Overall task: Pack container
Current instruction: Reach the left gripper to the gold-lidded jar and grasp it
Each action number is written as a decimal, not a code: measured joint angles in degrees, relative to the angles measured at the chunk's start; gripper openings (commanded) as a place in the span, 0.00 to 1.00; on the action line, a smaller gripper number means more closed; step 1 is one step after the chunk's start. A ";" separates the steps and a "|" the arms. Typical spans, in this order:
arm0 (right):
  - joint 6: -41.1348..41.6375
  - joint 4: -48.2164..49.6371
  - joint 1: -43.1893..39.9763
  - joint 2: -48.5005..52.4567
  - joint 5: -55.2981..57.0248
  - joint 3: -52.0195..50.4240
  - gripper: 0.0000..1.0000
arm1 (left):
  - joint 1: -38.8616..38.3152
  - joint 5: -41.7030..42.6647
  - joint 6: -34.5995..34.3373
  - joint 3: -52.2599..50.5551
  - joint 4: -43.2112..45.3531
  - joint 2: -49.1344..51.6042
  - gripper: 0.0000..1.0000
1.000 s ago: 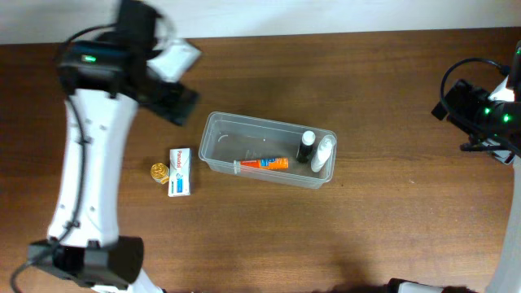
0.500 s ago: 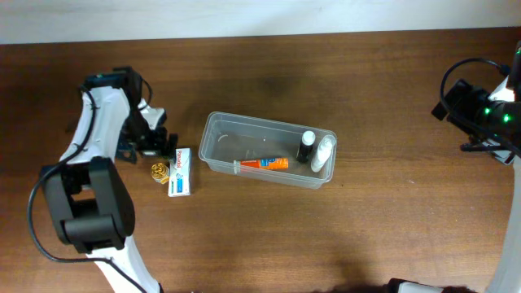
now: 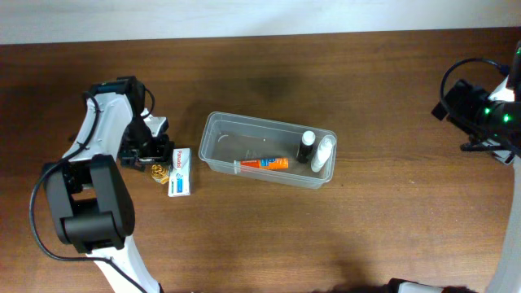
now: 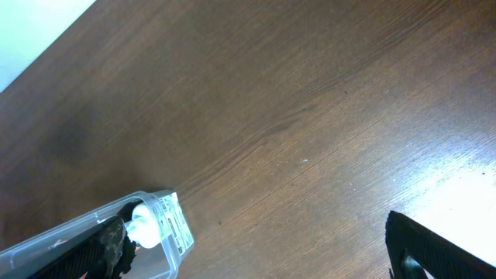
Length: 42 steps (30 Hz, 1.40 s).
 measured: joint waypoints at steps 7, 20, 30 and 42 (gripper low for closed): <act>0.02 -0.02 0.00 0.00 0.00 0.00 0.98 | 0.00 -0.02 -0.07 -2.75 0.76 0.00 0.64; 0.00 0.00 0.00 0.00 0.00 0.00 0.98 | 0.00 -0.02 -0.48 -3.15 2.47 0.00 0.52; 0.00 -0.02 0.00 0.00 0.00 0.00 0.98 | 0.00 0.00 -0.81 -5.66 4.33 0.00 0.40; 0.00 -0.02 0.00 0.00 0.00 0.00 0.98 | -0.02 -0.07 -0.63 3.72 -8.70 0.11 0.27</act>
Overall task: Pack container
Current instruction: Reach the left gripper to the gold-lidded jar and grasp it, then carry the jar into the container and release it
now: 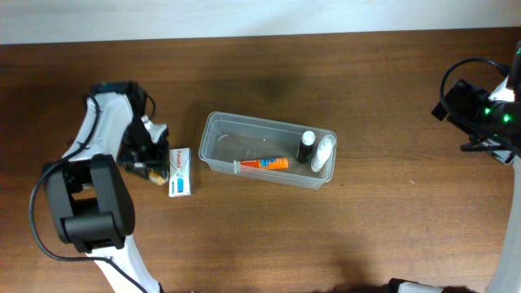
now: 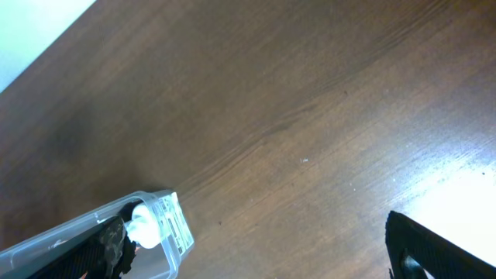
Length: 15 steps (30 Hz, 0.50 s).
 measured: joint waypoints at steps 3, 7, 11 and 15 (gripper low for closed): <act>0.04 -0.02 0.00 0.00 0.00 0.00 0.98 | -0.22 0.63 0.00 10.56 -6.71 -0.02 0.27; 0.02 0.00 0.00 0.00 -0.02 0.00 0.98 | -2.27 2.64 0.00 25.05 -11.41 -1.53 0.27; 0.00 0.02 0.00 0.00 0.00 0.00 0.98 | -8.26 3.96 -0.02 32.33 -10.21 -5.79 0.27; -0.02 0.00 0.00 0.00 0.00 0.00 0.98 | -16.65 5.09 -0.02 33.44 -7.43 -8.92 0.27</act>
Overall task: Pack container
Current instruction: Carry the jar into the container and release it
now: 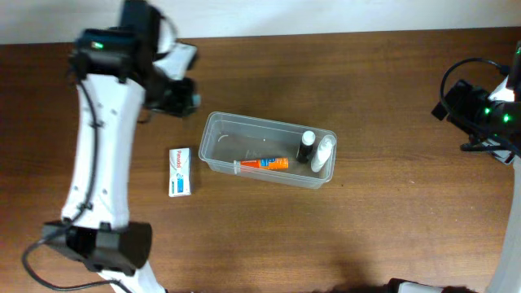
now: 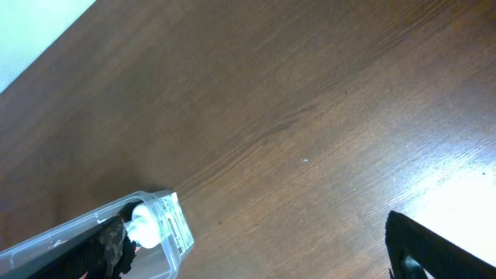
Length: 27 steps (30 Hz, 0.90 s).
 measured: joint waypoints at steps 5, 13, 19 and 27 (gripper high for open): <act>0.02 0.02 0.00 0.00 0.00 0.00 0.98 | -8.74 0.57 0.02 -3.96 6.43 1.03 0.27; 0.02 0.02 0.00 0.00 0.00 0.00 0.98 | -17.86 0.76 0.02 -13.22 18.18 9.20 0.26; 0.04 0.00 0.00 0.00 0.00 0.00 0.98 | -22.67 -0.11 0.02 -14.08 23.15 16.28 0.27; 0.02 0.00 0.00 0.00 0.00 0.00 0.98 | -24.06 -1.25 0.02 -14.14 25.18 21.31 0.39</act>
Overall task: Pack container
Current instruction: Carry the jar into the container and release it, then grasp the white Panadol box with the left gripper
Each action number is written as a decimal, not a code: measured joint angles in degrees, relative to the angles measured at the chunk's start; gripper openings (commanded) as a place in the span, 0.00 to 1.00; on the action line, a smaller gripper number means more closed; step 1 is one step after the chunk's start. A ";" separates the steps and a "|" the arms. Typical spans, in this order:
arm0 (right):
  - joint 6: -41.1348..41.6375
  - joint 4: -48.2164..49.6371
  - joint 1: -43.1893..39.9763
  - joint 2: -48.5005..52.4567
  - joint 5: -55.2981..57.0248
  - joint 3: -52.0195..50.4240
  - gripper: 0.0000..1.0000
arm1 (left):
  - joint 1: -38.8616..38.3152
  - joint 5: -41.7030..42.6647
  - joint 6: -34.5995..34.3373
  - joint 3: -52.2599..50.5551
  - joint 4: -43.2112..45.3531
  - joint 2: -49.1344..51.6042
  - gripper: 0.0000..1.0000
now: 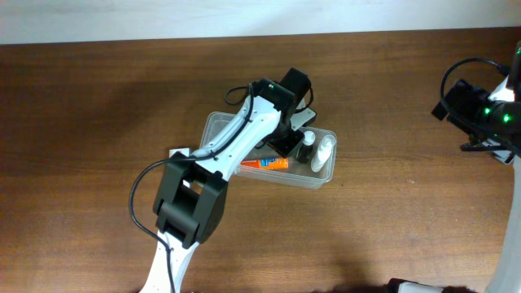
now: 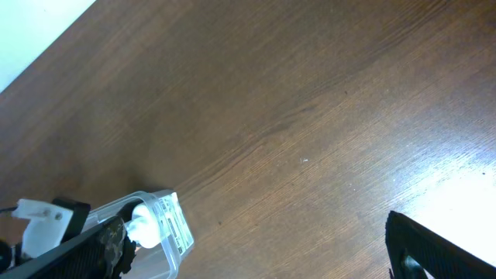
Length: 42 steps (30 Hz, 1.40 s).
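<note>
A clear plastic container [image 1: 218, 138] lies mid-table. It holds an orange tube [image 1: 265, 163], a black bottle [image 1: 305, 146] and a white bottle [image 1: 323, 152]. My left gripper [image 1: 286, 137] hangs over the container's middle, beside the black bottle; its fingers are hidden under the wrist from above. The container's end wall [image 2: 177, 229] and the white bottle's cap [image 2: 143, 227] show in the right wrist view. At the table's far right my right gripper [image 2: 256, 252] stands open and holds nothing.
A white medicine box [image 1: 174, 152] lies left of the container, mostly covered by my left arm. The right arm [image 1: 487, 114] sits over the table's right edge. Bare brown wood lies between it and the container.
My left arm was raised over the table's back left, beyond the container's left end. It now reaches over the container's middle. The right arm has not moved.
My left gripper was down at a small gold thing beside the white box, then closer on it. Afterwards the arm was raised at the back left and the gold thing no longer lay on the table. Now the gripper is over the container.
</note>
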 measured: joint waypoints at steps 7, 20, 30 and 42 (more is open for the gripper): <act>0.02 0.02 0.00 0.00 0.00 0.00 0.98 | 0.00 -0.17 -0.17 -0.02 1.92 0.26 0.64; 0.00 0.00 0.00 0.00 -0.02 0.00 0.99 | 3.56 -1.07 0.76 24.20 -26.82 0.76 0.58; 0.00 0.02 0.00 0.00 0.00 0.00 0.98 | 15.45 -5.57 1.14 33.57 -30.64 -9.25 0.85; 0.02 0.00 0.00 0.00 0.00 0.00 0.98 | 33.70 -2.86 -4.59 0.66 -24.24 -16.81 0.83</act>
